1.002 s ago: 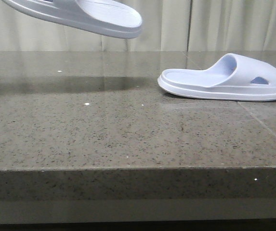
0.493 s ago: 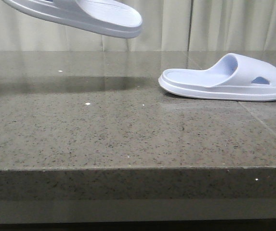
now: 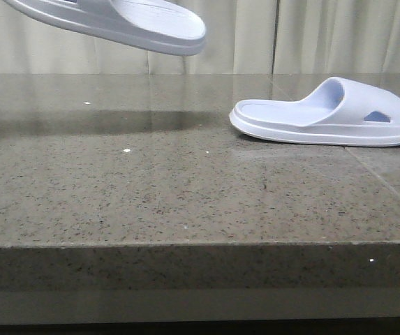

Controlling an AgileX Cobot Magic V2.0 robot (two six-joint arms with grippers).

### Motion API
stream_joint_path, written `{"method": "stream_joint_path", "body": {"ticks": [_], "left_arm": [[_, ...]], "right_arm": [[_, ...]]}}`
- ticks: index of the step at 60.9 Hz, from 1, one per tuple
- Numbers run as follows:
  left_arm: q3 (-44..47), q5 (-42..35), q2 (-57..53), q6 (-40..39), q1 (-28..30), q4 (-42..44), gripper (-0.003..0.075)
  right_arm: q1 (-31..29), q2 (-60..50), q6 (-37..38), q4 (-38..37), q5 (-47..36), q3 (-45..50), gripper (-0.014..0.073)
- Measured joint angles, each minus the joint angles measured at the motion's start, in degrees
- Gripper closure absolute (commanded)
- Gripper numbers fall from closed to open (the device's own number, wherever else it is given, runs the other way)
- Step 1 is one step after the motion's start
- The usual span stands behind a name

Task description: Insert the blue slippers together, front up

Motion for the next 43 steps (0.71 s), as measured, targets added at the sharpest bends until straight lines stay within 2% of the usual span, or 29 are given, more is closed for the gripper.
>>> {"method": "stream_joint_path", "body": {"ticks": [9, 16, 26, 43], "left_arm": [[0.0, 0.0, 0.0, 0.0, 0.0, 0.0, 0.0739], [0.0, 0.0, 0.0, 0.0, 0.0, 0.0, 0.0739], [0.0, 0.0, 0.0, 0.0, 0.0, 0.0, 0.0739], [0.0, 0.0, 0.0, 0.0, 0.0, 0.0, 0.0739]], "right_arm": [[-3.2, 5.7, -8.0, 10.8, 3.6, -2.7, 0.0132], [-4.8, 10.4, -11.2, 16.1, 7.4, -5.4, 0.0132], [-5.8, 17.5, -12.9, 19.4, 13.2, -10.3, 0.0132], [-5.8, 23.0, -14.9, 23.4, 18.1, -13.6, 0.0133]]}}
